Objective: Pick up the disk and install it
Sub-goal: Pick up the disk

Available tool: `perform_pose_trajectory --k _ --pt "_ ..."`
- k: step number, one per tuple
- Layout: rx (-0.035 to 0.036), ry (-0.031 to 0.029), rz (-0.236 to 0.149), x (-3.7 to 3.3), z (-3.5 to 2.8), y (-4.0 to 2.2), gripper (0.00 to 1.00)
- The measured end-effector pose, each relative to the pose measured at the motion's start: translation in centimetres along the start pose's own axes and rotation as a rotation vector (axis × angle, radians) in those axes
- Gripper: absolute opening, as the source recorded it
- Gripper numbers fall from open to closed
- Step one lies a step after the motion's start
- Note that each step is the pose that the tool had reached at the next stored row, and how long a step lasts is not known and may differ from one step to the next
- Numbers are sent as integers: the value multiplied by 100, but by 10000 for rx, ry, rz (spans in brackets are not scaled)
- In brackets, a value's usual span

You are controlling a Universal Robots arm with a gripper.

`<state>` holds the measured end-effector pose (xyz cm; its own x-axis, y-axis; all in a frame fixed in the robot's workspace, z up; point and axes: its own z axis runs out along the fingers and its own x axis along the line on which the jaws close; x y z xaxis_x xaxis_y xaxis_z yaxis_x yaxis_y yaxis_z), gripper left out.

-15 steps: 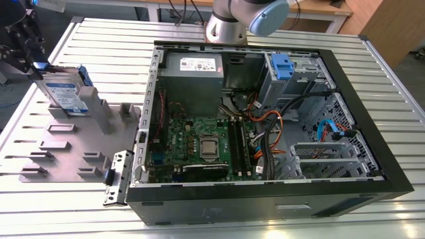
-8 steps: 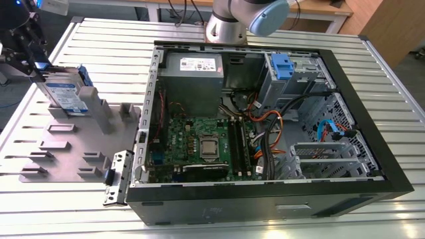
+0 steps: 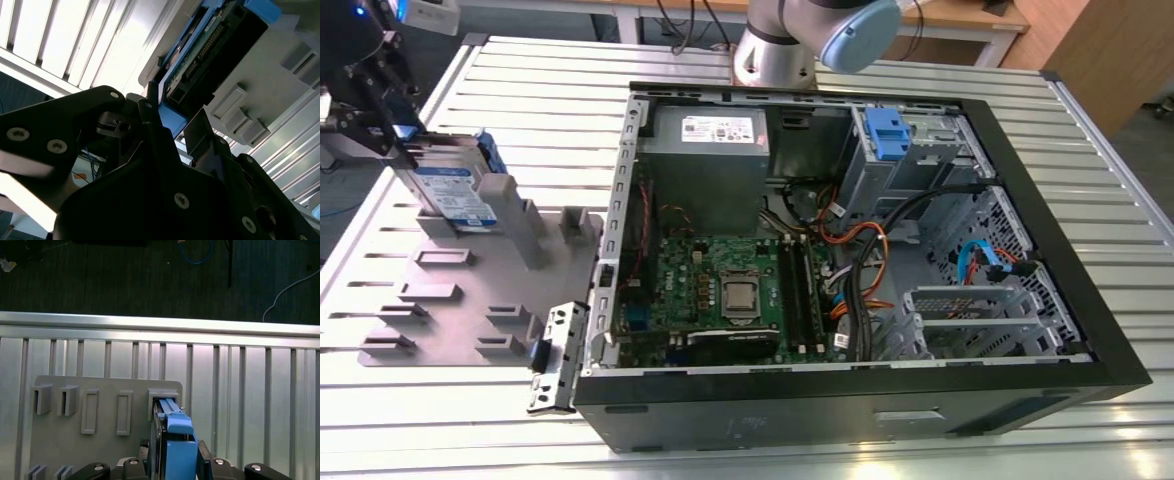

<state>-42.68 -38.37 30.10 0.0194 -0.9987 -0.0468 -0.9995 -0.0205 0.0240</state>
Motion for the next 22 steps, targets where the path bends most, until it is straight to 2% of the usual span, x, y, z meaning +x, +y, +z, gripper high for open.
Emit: perform_pose_trajectory --k 5,8,19,21,22 --pt "0 1 7 0 1 1 47" --pt "6 -3 172 0 5 1 47" --pt "9 -4 183 0 5 0 47" --pt "9 -4 183 0 5 0 46" --pt "9 -4 184 0 5 0 39"
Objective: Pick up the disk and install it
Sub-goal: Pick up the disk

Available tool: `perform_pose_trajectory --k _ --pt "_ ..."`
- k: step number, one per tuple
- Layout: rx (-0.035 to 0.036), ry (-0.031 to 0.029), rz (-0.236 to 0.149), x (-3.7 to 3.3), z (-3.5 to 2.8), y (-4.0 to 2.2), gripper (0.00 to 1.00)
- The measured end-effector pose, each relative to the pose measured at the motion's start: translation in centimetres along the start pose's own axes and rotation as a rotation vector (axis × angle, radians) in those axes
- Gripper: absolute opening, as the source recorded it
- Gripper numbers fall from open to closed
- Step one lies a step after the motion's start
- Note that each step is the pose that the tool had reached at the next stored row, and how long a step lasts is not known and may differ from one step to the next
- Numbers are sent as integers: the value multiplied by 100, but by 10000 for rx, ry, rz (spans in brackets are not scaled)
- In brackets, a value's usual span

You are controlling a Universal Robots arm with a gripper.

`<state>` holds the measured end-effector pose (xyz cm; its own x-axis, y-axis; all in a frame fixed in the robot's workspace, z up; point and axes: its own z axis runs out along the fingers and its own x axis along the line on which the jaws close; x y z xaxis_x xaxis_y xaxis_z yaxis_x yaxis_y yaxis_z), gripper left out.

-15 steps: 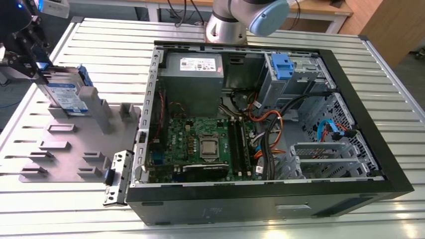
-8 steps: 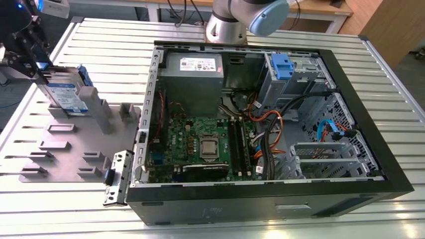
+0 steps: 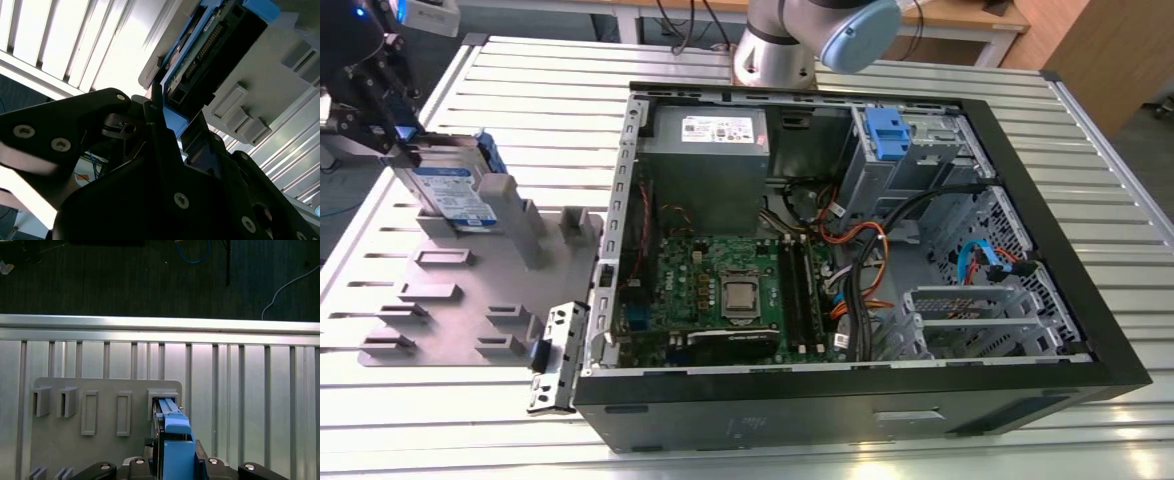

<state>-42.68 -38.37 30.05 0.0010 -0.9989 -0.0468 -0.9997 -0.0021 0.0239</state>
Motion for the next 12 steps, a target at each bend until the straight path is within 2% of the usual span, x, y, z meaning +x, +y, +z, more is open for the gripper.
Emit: perform_pose_trajectory --k 12 --pt "0 0 14 0 0 0 37"
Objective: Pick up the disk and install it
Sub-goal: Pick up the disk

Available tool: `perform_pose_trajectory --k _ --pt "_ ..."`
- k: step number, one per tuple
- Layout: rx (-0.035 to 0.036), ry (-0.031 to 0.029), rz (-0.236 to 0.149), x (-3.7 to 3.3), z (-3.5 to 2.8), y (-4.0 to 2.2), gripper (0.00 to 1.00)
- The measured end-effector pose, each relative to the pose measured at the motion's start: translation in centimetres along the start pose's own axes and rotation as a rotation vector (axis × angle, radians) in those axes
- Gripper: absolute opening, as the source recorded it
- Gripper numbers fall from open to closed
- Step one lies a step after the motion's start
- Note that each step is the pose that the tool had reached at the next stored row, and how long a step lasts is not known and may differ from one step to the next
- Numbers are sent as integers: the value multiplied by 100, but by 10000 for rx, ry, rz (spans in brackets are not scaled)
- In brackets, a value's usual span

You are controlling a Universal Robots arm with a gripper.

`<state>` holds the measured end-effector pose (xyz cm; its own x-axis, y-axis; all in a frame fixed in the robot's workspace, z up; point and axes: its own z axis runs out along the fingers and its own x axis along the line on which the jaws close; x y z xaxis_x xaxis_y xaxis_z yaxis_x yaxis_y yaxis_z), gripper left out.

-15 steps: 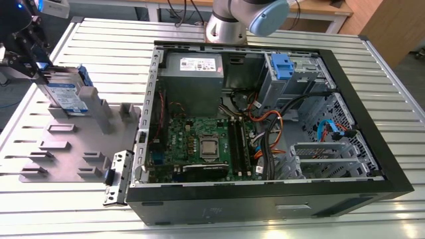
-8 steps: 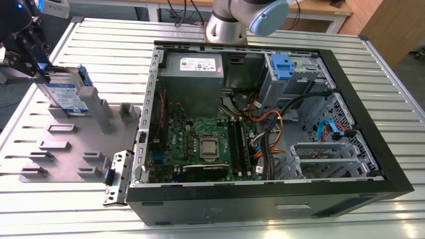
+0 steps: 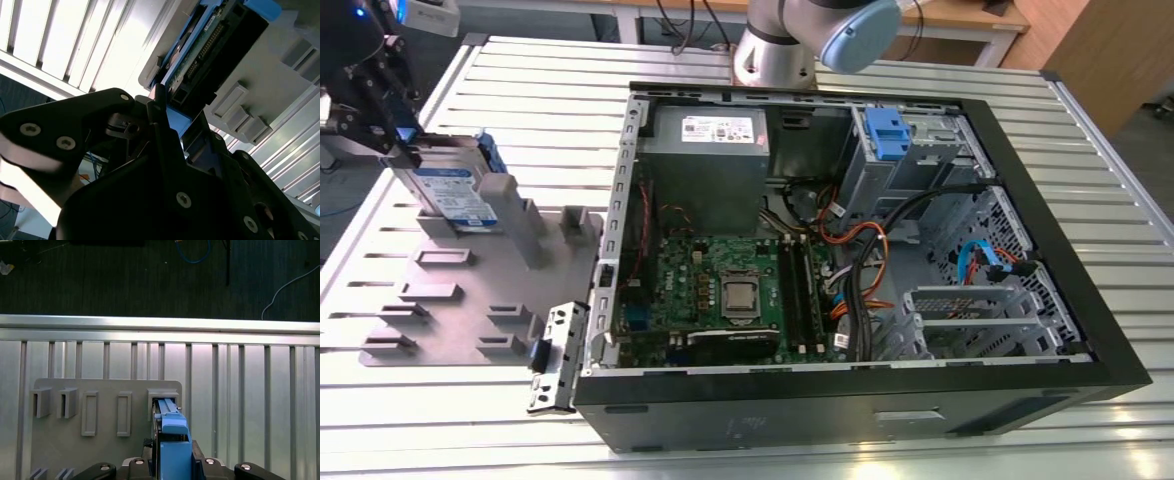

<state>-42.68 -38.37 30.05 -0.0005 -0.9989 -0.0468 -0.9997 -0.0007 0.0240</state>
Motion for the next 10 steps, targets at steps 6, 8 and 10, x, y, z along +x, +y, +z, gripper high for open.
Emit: perform_pose_trajectory --k 6,8,10 --pt "0 0 3 0 0 0 37" --pt "6 -3 3 -1 -19 0 37" --pt "-1 0 4 -3 -58 1 37"
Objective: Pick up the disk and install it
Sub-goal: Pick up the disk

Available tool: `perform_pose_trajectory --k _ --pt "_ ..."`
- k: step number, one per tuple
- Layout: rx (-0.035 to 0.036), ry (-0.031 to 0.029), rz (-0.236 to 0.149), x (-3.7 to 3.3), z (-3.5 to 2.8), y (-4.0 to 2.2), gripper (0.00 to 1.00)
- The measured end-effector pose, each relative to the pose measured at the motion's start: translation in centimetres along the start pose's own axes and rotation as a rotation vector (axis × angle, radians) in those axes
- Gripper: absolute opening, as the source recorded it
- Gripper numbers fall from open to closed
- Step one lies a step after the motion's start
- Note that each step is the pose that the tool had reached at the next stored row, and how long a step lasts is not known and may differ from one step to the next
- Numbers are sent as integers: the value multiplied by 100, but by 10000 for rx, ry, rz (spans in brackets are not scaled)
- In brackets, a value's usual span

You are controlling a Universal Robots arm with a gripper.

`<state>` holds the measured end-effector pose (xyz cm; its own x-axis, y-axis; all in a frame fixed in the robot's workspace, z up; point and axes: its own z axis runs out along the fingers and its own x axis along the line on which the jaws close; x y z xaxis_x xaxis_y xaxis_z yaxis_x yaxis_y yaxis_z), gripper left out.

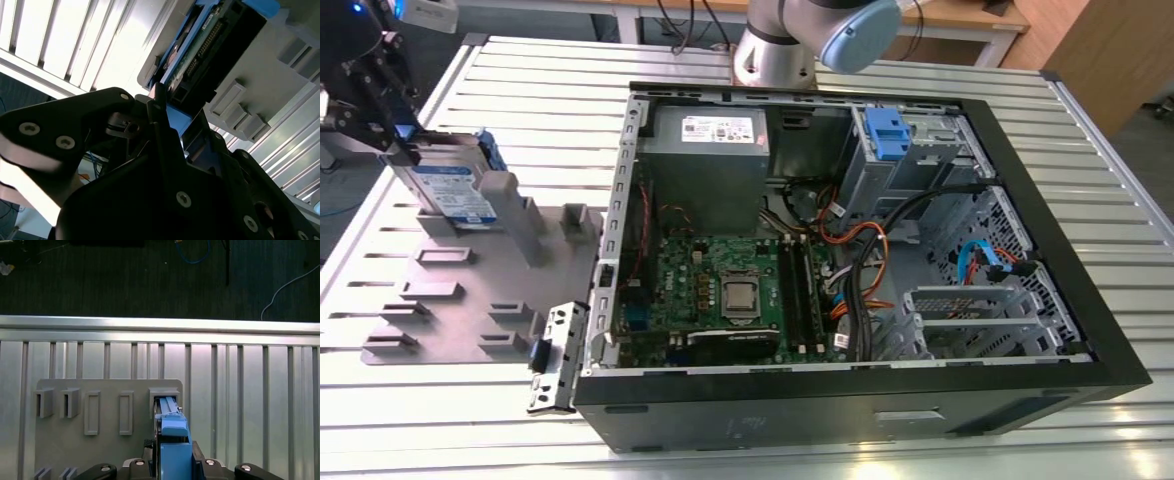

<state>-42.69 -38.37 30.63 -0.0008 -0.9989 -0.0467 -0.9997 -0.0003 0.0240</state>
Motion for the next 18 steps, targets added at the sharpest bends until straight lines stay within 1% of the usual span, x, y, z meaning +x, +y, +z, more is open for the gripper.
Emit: perform_pose_trajectory --k 3,7,10,12,18 --pt "4 -2 0 0 -2 0 37" --pt "4 44 1 0 4 2 37" --pt "1 47 1 2 52 6 37" --pt "5 45 1 3 72 6 37" --pt "5 45 0 3 75 9 37"
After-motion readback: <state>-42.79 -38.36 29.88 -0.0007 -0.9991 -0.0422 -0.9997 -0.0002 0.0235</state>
